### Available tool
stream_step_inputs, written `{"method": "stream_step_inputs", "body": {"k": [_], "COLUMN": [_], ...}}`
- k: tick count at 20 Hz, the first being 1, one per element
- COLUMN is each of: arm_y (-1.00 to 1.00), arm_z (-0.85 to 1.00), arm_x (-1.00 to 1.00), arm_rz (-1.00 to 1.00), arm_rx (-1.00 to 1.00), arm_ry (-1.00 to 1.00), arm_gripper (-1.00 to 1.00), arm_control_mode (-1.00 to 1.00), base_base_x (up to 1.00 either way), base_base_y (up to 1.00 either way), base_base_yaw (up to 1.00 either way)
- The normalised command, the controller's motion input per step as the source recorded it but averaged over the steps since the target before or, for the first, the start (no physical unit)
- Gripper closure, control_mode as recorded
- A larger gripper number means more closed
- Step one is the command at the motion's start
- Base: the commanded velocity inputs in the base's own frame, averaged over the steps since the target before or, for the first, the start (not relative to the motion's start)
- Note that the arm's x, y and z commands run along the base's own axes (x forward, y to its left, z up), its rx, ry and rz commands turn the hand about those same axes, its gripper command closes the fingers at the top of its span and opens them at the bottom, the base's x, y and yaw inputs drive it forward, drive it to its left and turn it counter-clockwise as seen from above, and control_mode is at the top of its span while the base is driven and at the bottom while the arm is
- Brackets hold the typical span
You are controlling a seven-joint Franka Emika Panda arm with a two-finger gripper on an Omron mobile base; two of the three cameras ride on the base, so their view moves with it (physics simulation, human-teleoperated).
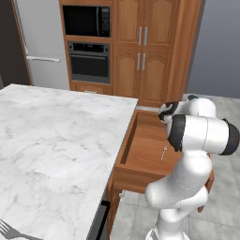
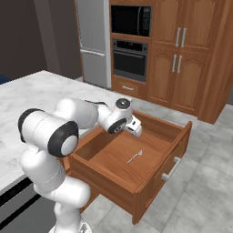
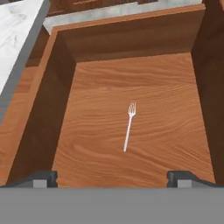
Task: Organize the utensils by type. Pick up the wooden spoons from the counter and place them in the open cabinet. Then pick up the metallic utensils from the counter and place them in the open drawer.
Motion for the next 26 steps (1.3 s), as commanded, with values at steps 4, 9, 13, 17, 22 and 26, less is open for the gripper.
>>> {"method": "stream_step_inputs", "body": {"k": [4, 9, 13, 17, 22, 26], "arm_y": [0.74, 0.7, 0.82, 0.73, 0.62, 0.25], "arm_z": [1.0, 1.0, 1.0, 0.96, 0.27, 0.0], "arm_x": [-0.27, -0.12, -0.14, -0.31, -0.53, -0.79], "arm_rz": [0.14, 0.13, 0.13, 0.14, 0.18, 0.18], "arm_rx": [-0.13, -0.09, -0.12, -0.11, -0.08, 0.0], "arm_ry": [-0.11, -0.01, 0.0, 0.0, 0.01, -0.02], "arm_gripper": [-1.0, -1.0, -1.0, -1.0, -1.0, -1.0], "arm_control_mode": [-1.0, -1.0, -1.0, -1.0, -1.0, -1.0], "base_base_x": [0.0, 0.0, 0.0, 0.0, 0.0, 0.0], "base_base_y": [0.0, 0.0, 0.0, 0.0, 0.0, 0.0], "base_base_yaw": [0.0, 0.0, 0.0, 0.0, 0.0, 0.0]}}
